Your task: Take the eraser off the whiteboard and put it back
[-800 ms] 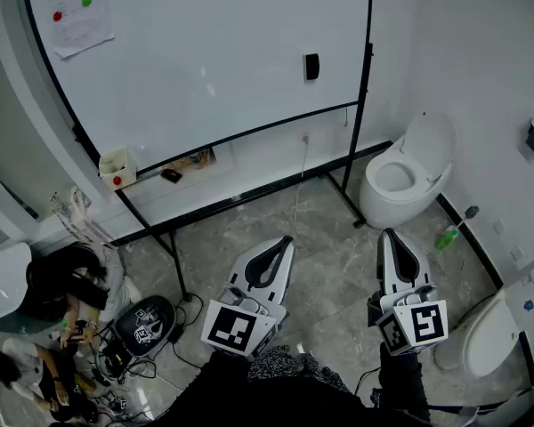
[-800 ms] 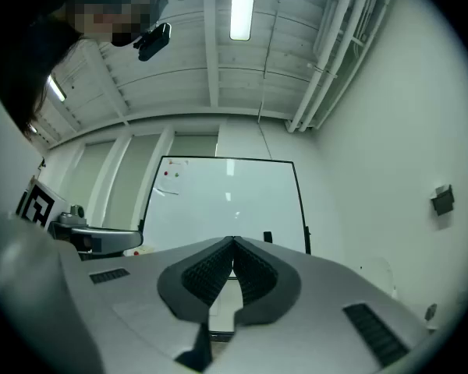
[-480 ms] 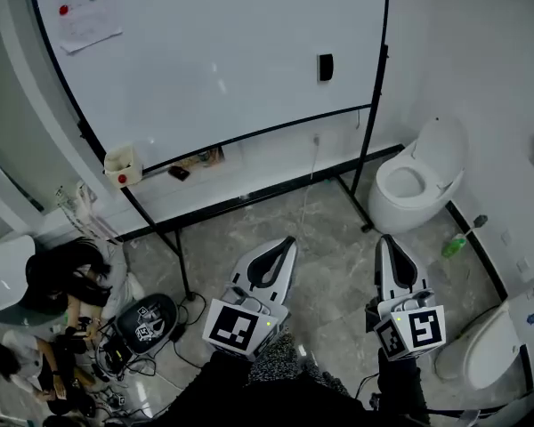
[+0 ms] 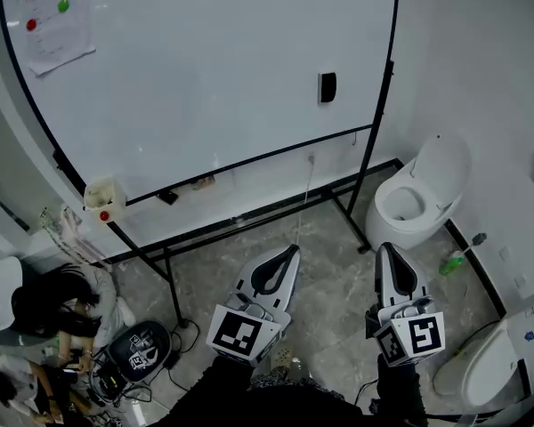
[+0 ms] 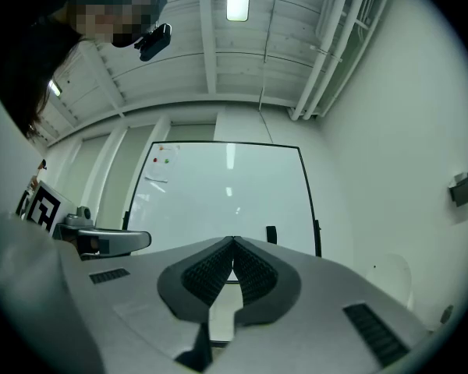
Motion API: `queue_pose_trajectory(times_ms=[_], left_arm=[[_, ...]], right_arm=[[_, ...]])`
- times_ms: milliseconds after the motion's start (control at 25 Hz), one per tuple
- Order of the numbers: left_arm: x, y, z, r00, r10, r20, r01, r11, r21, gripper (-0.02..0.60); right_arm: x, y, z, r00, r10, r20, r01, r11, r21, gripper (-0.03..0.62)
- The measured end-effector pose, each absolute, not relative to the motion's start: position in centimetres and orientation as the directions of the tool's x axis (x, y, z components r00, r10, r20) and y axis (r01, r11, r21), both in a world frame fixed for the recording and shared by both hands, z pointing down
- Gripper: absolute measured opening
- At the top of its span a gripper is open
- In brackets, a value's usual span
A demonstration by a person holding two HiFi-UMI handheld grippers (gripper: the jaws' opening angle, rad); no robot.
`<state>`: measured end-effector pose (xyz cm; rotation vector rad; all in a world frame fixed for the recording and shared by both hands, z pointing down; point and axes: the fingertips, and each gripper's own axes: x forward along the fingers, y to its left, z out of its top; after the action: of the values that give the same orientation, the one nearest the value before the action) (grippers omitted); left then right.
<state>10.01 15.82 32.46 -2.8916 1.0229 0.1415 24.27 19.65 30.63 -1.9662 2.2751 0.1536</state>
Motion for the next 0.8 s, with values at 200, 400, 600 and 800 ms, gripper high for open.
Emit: queue_pose_trajectory(times_ms=[200,400,600,800], left_arm=[[9.4,10.2,31.8,0.765,-0.632,-0.122,-0.639,-0.769,-0.024,0.006],[8.9,5.7,32.5,0.766,-0.633,-0.112,-0.64,-0.768,-0.035,0.005],[8.2,2.6,33.2,0.753,-0.65,-0.101,-0.655,-0.755,-0.022,0.006],[9.1,0.2,33.5,0.744,-0.663,-0.089,-0.665,-0.747,-0.002,0.005]], right_arm=[[24.0,13.9,30.0,-0.129,-0.976,-0.177,-0.991,0.134,-0.016,0.008],[23.5,9.1,30.2,-0.134,-0.975,-0.179,-0.99,0.139,-0.017,0.008],[23.3,5.8,30.7,-0.134,-0.976,-0.171,-0.99,0.141,-0.025,0.008],[24.3,3.4,30.7,-0.143,-0.975,-0.168,-0.988,0.151,-0.035,0.008]])
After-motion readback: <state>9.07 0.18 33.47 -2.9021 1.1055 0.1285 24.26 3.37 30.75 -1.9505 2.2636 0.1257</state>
